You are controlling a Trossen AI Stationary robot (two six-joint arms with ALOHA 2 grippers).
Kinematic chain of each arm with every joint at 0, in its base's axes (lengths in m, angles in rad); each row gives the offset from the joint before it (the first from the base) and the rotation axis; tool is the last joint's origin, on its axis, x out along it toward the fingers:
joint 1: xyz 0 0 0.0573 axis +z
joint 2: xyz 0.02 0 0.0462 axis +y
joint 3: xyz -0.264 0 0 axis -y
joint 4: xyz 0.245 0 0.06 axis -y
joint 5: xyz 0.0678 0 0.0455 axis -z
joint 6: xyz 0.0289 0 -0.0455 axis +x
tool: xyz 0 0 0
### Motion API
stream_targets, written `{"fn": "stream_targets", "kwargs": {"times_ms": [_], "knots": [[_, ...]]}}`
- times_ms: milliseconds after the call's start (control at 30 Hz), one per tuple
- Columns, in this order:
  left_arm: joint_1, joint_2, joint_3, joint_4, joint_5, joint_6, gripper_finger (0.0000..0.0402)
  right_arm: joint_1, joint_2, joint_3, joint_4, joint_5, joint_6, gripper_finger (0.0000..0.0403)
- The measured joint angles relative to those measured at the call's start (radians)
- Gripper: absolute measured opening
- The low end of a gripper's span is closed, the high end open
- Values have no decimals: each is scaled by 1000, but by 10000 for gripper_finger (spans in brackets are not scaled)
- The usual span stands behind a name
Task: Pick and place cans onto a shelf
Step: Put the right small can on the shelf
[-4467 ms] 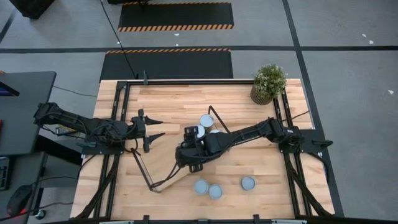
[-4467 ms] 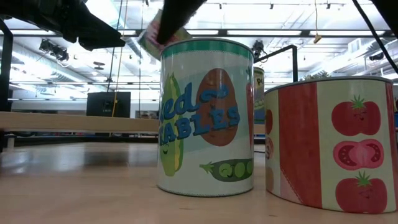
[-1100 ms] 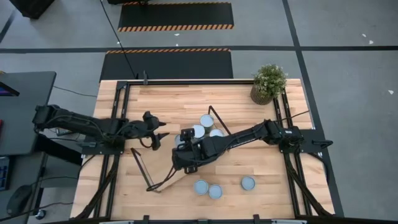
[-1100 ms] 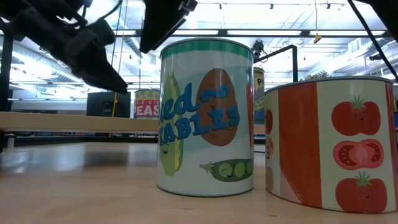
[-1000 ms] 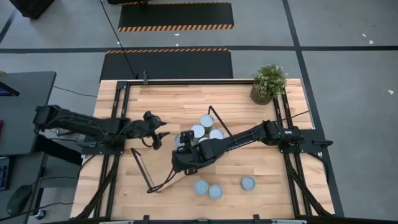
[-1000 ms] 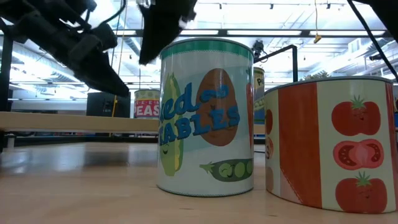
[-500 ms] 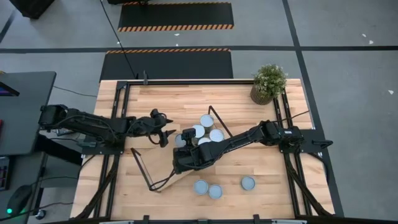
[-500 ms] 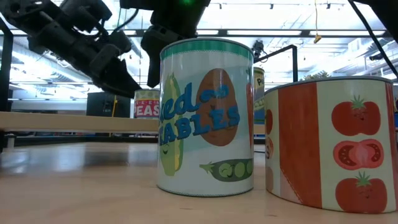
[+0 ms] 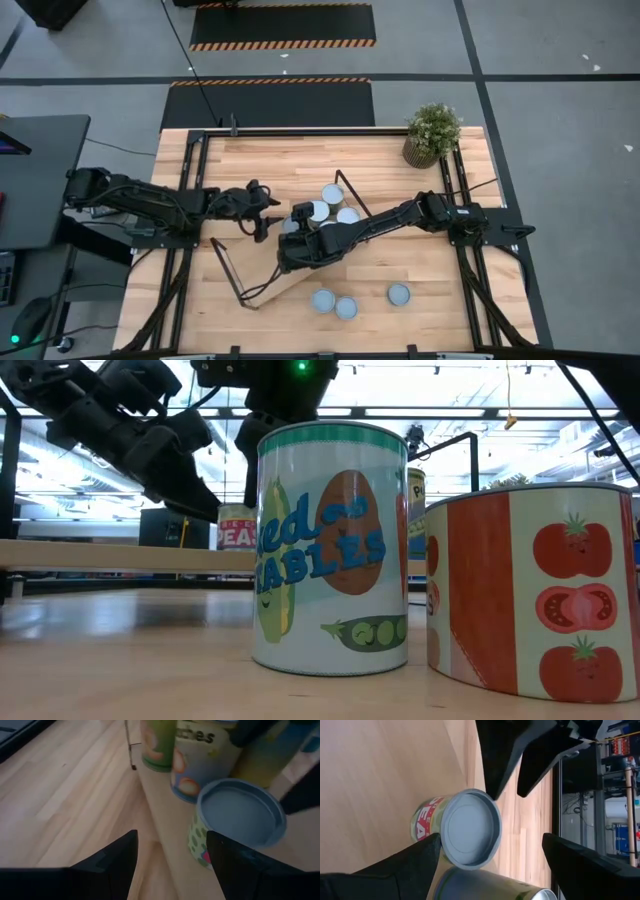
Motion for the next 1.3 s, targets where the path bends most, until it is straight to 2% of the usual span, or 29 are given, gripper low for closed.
{"fn": "stream_targets", "kwargs": {"times_ms": [367,533,733,1067,1300], "knots": [[-44,-31,0,-89,24,6,242,0,0,0,-56,6,-3,357],[-46,-52,0,-99,-13,6,242,16,0,28,-78,8,-7,357],[-37,-52,0,-66,-135,16,242,39,-3,75,-72,26,-36,357],[-26,35,1,63,-138,64,242,25,-3,27,-66,-8,17,357],[-26,48,0,78,-107,86,242,12,-3,1,-66,-18,17,357]]}}
